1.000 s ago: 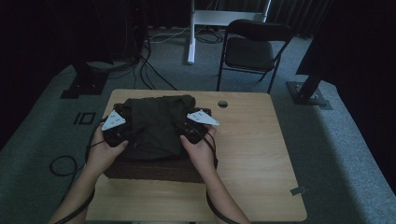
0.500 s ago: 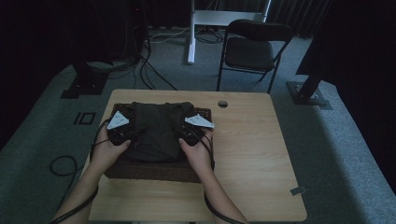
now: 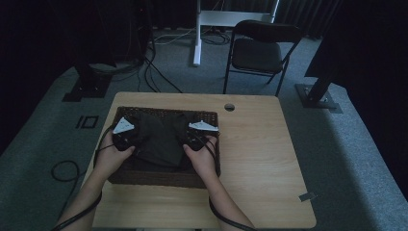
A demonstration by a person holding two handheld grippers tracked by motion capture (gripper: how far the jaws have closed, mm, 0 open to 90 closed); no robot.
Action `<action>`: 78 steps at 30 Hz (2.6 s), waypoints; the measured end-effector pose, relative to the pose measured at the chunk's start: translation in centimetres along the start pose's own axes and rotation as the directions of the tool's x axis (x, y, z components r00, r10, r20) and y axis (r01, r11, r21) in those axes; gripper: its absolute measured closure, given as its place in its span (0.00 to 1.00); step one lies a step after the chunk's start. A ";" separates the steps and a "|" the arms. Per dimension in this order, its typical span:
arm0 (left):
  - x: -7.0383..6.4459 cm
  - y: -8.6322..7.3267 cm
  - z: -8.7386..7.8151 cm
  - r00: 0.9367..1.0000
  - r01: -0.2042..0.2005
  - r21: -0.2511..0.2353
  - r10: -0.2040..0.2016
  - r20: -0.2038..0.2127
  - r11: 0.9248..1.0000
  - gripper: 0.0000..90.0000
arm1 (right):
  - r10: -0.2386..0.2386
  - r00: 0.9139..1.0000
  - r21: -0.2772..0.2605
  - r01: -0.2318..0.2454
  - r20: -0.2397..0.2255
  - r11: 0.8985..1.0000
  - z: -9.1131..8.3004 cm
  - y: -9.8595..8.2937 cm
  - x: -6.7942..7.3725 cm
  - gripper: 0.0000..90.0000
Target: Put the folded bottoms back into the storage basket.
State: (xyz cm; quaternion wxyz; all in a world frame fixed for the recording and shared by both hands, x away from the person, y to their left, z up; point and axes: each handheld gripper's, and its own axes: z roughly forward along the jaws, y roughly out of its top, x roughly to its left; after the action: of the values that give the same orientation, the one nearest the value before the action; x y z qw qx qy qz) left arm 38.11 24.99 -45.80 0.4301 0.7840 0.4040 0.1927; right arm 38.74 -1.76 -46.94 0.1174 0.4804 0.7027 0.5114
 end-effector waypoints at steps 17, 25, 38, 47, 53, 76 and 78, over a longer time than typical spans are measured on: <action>-0.2 -1.3 3.2 0.999 0.037 0.250 -0.037 -0.002 0.968 0.79 | 0.008 0.995 0.181 -0.026 0.099 0.983 2.3 -0.4 -1.9 0.71; -0.5 -1.8 4.0 1.000 0.020 0.305 -0.016 -0.015 0.952 0.72 | -0.027 0.988 0.239 -0.011 0.155 0.971 2.3 -0.8 -2.4 0.57; -0.5 -0.7 3.4 0.993 0.078 0.174 -0.060 -0.103 0.982 0.25 | -0.181 0.967 0.218 0.140 0.179 0.966 1.8 0.0 -2.4 0.19; -1.2 1.0 2.3 0.991 0.034 0.114 -0.019 -0.136 0.993 0.16 | -0.184 0.971 0.116 0.167 0.152 0.979 -0.4 2.4 -2.3 0.17; -1.7 1.7 1.7 0.990 0.021 0.080 -0.010 -0.138 0.997 0.12 | -0.202 0.972 0.072 0.194 0.120 0.978 -1.7 3.4 -1.9 0.14; -3.3 3.4 -2.3 0.999 0.027 -0.011 -0.028 -0.022 1.000 0.12 | -0.226 0.968 -0.015 0.229 0.110 0.973 -6.3 5.5 -2.2 0.14; -3.6 3.4 -2.7 1.000 0.019 -0.016 -0.019 -0.017 1.000 0.12 | -0.222 0.968 -0.019 0.226 0.121 0.974 -6.7 5.5 -2.7 0.14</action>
State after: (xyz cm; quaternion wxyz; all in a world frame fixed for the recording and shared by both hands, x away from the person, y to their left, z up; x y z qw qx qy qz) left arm 35.81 22.52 -41.31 0.4344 0.7750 0.4137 0.1986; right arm 38.70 -7.88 -40.23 0.2233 0.4255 0.7359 0.4771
